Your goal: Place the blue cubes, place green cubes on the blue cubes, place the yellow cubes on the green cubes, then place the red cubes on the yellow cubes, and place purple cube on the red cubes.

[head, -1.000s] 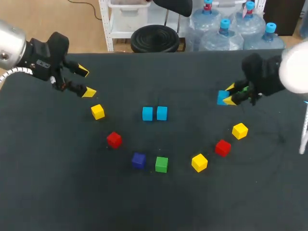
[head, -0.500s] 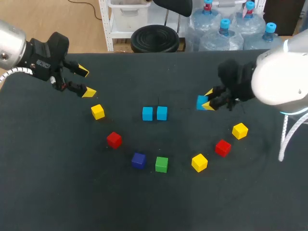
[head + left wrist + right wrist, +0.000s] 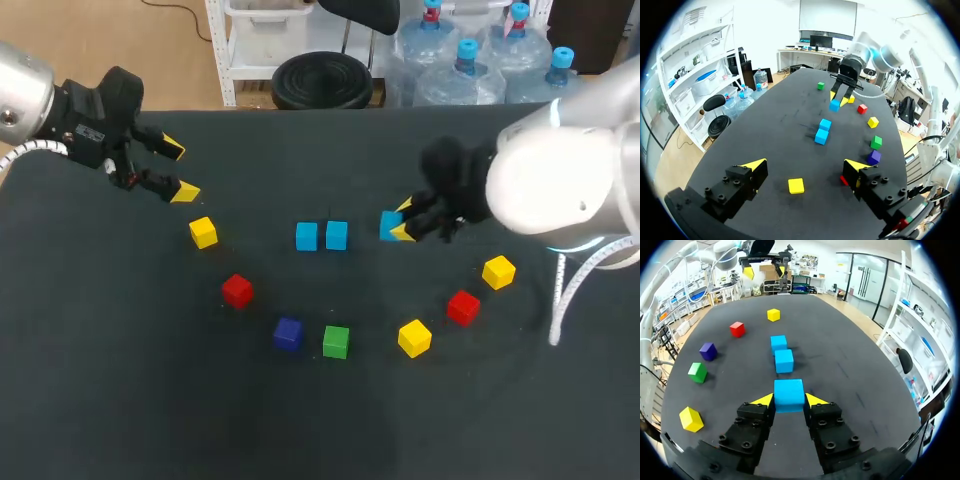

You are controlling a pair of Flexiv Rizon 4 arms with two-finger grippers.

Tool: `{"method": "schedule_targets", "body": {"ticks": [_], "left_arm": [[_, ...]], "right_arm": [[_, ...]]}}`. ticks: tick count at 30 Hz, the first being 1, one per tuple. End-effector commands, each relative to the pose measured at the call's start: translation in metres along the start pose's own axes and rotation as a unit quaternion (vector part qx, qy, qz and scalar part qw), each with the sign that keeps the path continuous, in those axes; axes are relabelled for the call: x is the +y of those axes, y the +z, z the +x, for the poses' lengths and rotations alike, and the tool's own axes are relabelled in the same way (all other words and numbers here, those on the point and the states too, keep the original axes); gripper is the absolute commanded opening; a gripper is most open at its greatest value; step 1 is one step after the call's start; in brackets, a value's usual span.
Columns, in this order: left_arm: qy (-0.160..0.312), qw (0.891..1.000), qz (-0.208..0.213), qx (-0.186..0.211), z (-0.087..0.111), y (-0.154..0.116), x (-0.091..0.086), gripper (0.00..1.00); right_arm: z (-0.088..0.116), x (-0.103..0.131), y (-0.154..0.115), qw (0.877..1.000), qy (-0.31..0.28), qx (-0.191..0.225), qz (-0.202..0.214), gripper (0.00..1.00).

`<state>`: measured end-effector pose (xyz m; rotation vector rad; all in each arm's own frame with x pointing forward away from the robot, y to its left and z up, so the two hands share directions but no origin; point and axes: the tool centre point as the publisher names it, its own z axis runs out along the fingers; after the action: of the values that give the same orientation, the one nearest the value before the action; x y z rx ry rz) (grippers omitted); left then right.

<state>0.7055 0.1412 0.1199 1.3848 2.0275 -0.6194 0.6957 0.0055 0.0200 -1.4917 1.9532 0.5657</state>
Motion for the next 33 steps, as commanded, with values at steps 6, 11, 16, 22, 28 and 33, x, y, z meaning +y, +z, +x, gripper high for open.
{"method": "schedule_targets", "body": {"ticks": [6, 11, 16, 22, 28, 33], "left_arm": [[0.002, 1.0, -0.001, -0.003, 0.002, 0.0, -0.001, 1.0], [0.002, 1.0, -0.001, -0.003, 0.002, 0.0, -0.001, 1.0], [0.002, 1.0, -0.001, -0.003, 0.002, 0.0, -0.001, 1.0], [0.002, 1.0, -0.001, -0.003, 0.002, 0.0, -0.001, 1.0], [0.002, 1.0, -0.001, -0.003, 0.002, 0.0, -0.001, 1.0], [0.002, 1.0, -0.001, -0.003, 0.002, 0.0, -0.001, 1.0]], "right_arm": [[-0.005, 0.0, 0.017, 1.0, -0.004, -0.002, -0.017, 0.0], [-0.008, 0.005, 0.022, 1.0, -0.01, -0.003, -0.026, 0.0], [-0.009, 0.005, 0.027, 0.999, -0.012, -0.003, -0.031, 0.0], [-0.009, 0.007, 0.034, 0.999, -0.014, -0.002, -0.038, 0.0], [-0.009, 0.008, 0.04, 0.999, -0.019, 0.0, -0.046, 0.0], [-0.008, 0.007, 0.041, 0.999, -0.02, 0.0, -0.048, 0.0]]}}
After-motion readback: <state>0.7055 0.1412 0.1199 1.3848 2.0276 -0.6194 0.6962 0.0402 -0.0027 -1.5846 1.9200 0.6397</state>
